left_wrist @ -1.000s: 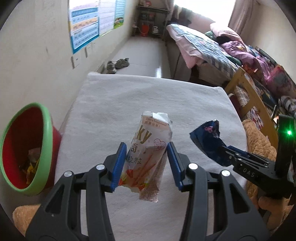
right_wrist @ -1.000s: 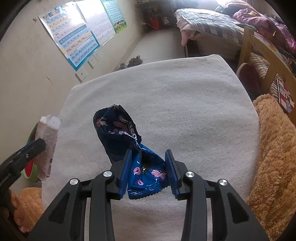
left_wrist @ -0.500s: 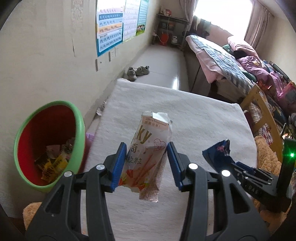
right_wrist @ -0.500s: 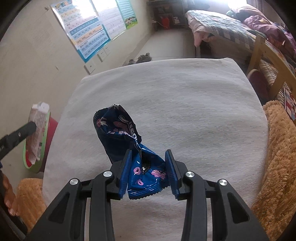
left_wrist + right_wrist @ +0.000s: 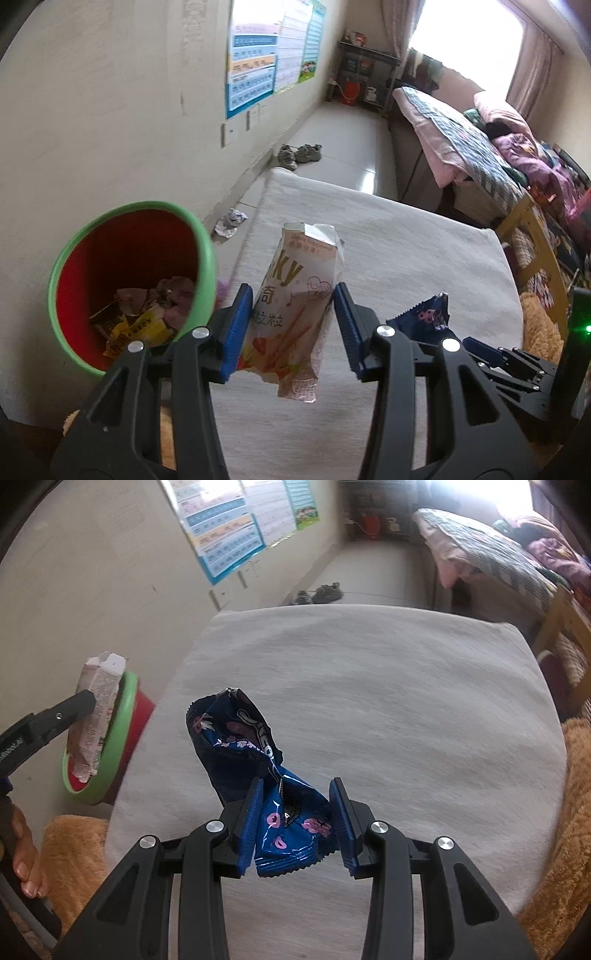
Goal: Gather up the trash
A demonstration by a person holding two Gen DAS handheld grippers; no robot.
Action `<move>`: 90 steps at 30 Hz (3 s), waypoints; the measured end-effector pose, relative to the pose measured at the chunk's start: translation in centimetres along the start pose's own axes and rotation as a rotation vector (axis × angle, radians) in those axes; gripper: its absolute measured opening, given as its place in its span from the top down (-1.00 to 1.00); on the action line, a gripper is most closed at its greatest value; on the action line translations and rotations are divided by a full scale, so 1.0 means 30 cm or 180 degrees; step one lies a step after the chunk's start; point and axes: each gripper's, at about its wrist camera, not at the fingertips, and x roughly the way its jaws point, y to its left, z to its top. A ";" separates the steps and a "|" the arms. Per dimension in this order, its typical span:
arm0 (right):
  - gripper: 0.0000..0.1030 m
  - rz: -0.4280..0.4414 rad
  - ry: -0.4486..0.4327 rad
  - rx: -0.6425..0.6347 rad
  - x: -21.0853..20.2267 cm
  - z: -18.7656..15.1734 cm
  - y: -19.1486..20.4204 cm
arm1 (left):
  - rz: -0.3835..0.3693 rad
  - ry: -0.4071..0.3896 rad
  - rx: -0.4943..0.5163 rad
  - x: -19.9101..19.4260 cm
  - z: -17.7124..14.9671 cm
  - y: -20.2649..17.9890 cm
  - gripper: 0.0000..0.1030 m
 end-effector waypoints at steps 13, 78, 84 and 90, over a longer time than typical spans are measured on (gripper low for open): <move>0.31 0.0149 -0.0034 -0.0340 0.018 0.074 0.208 | 0.0192 -0.0041 -0.0435 -0.033 -0.012 0.230 0.15; -0.75 0.0220 -0.0725 -0.0641 -0.125 0.189 0.340 | 0.0063 -0.0651 -0.0663 -0.118 0.060 0.270 -0.89; -0.88 -0.0027 -0.1950 -0.0323 -0.420 0.091 0.162 | 0.0097 -0.1377 -0.0136 -0.254 0.100 -0.029 -0.89; -0.87 -0.0437 -0.2138 -0.0164 -0.497 0.053 0.055 | 0.0005 -0.1539 0.0009 -0.330 0.075 -0.171 -0.89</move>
